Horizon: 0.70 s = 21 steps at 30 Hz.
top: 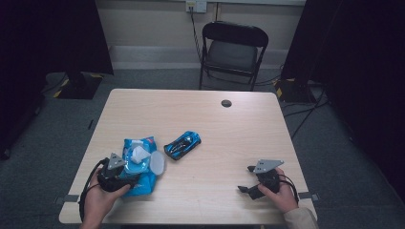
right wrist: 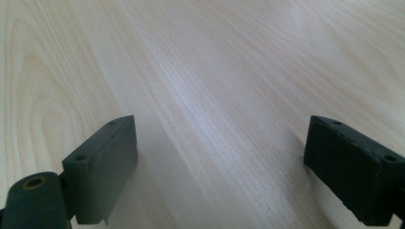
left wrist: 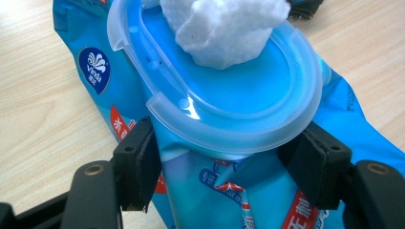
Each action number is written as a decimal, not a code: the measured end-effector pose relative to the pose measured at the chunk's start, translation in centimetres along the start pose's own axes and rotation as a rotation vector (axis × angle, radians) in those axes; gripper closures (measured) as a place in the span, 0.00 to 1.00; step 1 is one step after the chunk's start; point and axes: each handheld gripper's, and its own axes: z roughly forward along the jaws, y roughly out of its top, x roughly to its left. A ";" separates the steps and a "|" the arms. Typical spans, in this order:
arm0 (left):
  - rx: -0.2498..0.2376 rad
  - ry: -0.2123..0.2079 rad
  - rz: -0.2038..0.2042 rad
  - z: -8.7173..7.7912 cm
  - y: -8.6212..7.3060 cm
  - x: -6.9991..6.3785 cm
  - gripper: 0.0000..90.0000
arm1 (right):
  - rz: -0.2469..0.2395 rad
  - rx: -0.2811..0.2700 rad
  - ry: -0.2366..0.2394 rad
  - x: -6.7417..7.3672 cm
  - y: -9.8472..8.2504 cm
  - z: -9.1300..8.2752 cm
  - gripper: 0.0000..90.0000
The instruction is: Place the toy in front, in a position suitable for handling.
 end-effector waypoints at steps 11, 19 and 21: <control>0.019 0.014 -0.020 1.2 1.4 0.9 0.38 | 0.001 0.001 -0.002 0.0 0.0 0.0 0.12; 0.017 0.019 -0.045 2.4 2.6 1.9 0.38 | 0.001 0.001 -0.001 0.0 0.0 0.0 0.12; 0.021 0.023 -0.039 2.6 2.8 2.2 0.39 | 0.004 0.002 -0.002 0.0 0.0 0.0 0.11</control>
